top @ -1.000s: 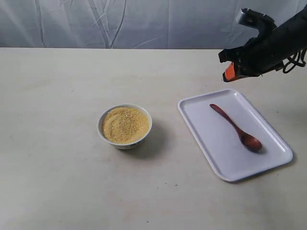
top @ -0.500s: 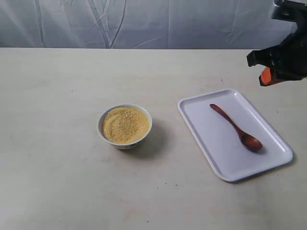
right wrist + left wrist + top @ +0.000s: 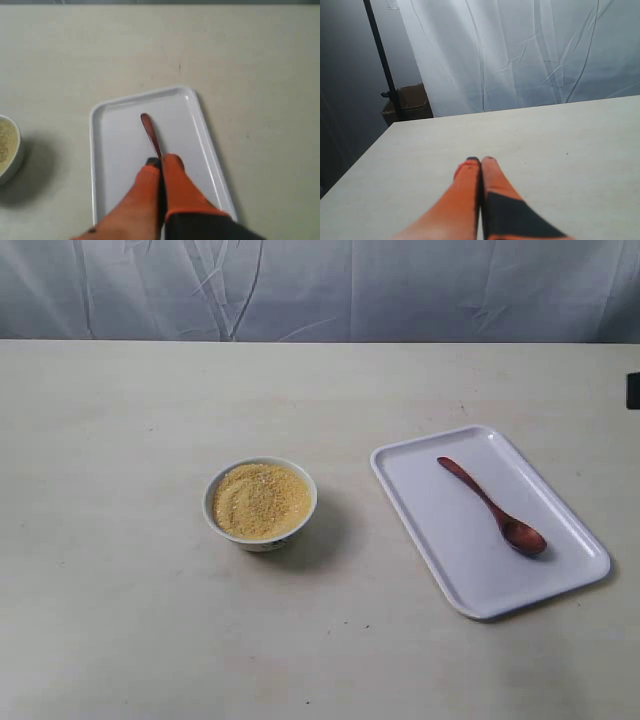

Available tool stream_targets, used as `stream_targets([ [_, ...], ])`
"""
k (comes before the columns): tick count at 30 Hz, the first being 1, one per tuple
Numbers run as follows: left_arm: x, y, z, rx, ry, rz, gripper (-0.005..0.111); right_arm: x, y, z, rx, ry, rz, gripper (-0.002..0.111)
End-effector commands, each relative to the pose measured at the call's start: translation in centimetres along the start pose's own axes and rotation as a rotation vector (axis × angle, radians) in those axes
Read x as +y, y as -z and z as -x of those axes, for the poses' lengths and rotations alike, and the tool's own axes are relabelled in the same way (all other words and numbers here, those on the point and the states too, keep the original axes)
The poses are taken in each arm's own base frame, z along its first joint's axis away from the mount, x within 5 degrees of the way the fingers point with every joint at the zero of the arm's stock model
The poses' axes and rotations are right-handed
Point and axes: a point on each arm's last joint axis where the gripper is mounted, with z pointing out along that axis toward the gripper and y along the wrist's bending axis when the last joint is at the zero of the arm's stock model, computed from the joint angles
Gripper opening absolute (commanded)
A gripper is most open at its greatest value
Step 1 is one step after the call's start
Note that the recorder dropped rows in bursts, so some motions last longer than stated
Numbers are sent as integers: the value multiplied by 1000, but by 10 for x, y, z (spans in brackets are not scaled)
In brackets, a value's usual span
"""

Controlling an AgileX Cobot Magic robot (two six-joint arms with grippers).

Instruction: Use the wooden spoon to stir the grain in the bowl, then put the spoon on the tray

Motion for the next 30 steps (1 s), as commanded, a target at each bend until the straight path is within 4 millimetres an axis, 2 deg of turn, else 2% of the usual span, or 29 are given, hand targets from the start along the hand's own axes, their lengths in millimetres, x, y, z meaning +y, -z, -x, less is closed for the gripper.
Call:
stream_targets([
  [1,0,0,0,-7,3,-6,0,5,44,-18,-181,49,-34,0],
  [7,0,0,0,-7,3,-6,0,13,85,-47,-360,81,-43,0],
  [17,0,0,0,-7,3,-6,0,20,114,-111,-565,126,-52,0],
  [30,0,0,0,-7,0,-5,0,20,111,-114,-533,120,-43,0],
])
